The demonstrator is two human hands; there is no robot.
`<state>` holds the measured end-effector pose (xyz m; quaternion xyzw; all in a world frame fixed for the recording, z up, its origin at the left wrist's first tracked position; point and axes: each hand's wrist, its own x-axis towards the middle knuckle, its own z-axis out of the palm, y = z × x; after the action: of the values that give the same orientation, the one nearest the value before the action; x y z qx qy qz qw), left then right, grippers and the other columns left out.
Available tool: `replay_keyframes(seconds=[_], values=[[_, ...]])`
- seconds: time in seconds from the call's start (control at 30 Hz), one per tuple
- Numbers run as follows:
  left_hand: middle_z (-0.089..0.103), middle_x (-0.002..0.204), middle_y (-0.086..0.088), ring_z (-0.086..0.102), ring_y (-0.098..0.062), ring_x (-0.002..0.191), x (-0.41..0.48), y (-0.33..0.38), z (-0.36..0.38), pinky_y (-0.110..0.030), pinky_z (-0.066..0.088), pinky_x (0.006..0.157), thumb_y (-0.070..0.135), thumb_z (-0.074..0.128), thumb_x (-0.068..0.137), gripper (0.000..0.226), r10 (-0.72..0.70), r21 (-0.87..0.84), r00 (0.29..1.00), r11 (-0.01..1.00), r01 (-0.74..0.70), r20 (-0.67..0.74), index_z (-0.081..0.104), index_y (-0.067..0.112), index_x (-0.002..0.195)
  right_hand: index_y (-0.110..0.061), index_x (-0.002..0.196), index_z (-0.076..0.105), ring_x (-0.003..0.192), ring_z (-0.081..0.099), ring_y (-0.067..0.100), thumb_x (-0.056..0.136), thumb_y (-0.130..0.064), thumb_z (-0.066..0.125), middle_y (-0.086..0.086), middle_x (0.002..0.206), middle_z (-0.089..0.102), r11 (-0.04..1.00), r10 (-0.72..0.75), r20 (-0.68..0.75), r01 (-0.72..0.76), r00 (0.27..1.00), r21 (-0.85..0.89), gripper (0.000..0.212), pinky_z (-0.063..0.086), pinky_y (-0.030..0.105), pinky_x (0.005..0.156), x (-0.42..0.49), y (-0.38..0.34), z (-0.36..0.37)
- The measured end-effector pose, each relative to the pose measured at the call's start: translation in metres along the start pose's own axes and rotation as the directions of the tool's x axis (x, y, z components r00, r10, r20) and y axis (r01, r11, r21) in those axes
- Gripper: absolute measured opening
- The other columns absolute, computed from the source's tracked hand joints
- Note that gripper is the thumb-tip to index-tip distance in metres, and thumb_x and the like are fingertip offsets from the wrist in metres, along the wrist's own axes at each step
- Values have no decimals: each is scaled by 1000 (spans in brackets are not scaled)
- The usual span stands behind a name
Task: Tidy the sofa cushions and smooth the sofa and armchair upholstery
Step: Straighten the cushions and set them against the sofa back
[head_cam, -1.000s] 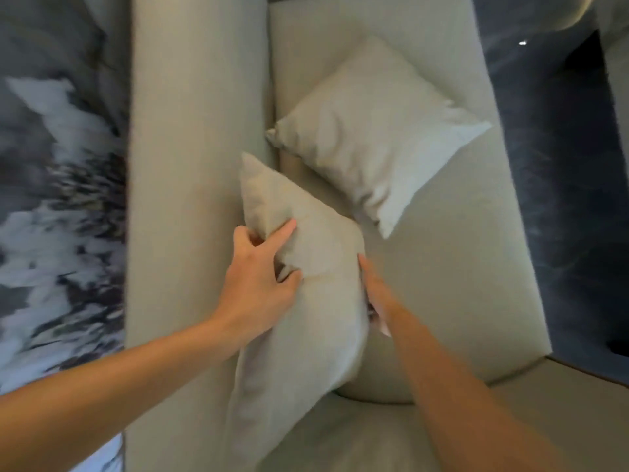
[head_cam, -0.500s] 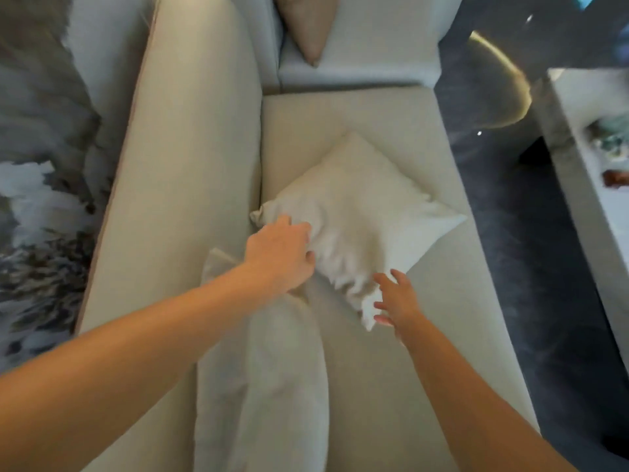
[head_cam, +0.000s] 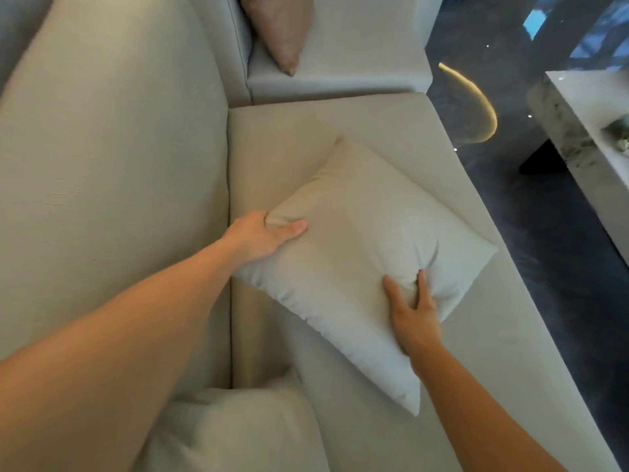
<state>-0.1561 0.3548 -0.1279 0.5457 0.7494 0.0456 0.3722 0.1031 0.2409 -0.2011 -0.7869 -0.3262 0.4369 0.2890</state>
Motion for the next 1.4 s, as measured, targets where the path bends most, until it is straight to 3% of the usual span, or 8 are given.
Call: replay_keyframes(seconds=[0.17,0.33,0.5,0.63,0.77,0.93,1.17,1.4], values=[[68,120,-6,63,-30,107,-32,37,-16,-35,50,80,94,52,52,100,125,35,987,992,-122,-102,63,21,119,-43,150,26,141,35,27,75,-75,58,0,158,33,970,129,211,-167,969,175,88,28,52,116,-3,-17,-28],[70,105,-9,63,-35,98,-80,89,-86,-36,40,70,75,58,68,67,375,281,848,917,-282,-375,63,19,106,-23,110,69,91,74,17,55,-80,70,-3,100,78,876,155,408,-315,900,364,79,52,36,79,-11,-83,-29],[63,117,-16,60,-41,105,-122,72,-160,-41,48,83,62,61,74,67,347,331,805,923,-199,-482,55,11,117,-22,117,65,87,71,10,88,-65,47,-7,102,76,886,11,496,-238,868,397,54,51,29,83,-53,-177,47],[46,128,-17,52,-42,114,-154,11,-164,-47,44,93,60,59,83,74,208,283,919,952,-112,-334,38,8,132,-35,151,28,140,35,19,79,-78,47,-10,155,36,954,72,585,-228,808,197,86,34,53,111,-117,-212,93],[48,130,-20,48,-40,117,-167,-17,-157,-46,42,96,52,51,91,64,170,176,957,976,-130,-236,36,11,138,-41,154,13,147,22,23,82,-75,48,-9,163,18,946,46,575,-220,817,237,87,34,57,110,-153,-219,87],[44,142,-22,45,-38,127,-198,-17,-152,-41,39,102,30,48,96,61,233,130,964,968,-216,-128,24,12,149,-47,149,27,140,32,21,86,-54,60,-15,152,31,975,-136,591,1,795,223,72,40,54,107,-199,-230,58],[68,116,-15,61,-34,107,-312,-57,-143,-38,50,89,17,49,91,27,265,223,963,942,-249,-42,64,11,112,-25,127,63,112,59,20,90,-25,62,2,125,63,968,-207,569,251,796,2,37,53,33,77,-299,-195,-12],[60,125,-29,58,-42,114,-520,-157,-23,-44,46,97,8,57,83,37,133,427,959,904,-14,-251,64,-5,116,-24,131,59,124,56,24,95,-37,50,9,138,60,516,-129,664,621,737,-590,40,43,30,97,-404,-4,-143]])
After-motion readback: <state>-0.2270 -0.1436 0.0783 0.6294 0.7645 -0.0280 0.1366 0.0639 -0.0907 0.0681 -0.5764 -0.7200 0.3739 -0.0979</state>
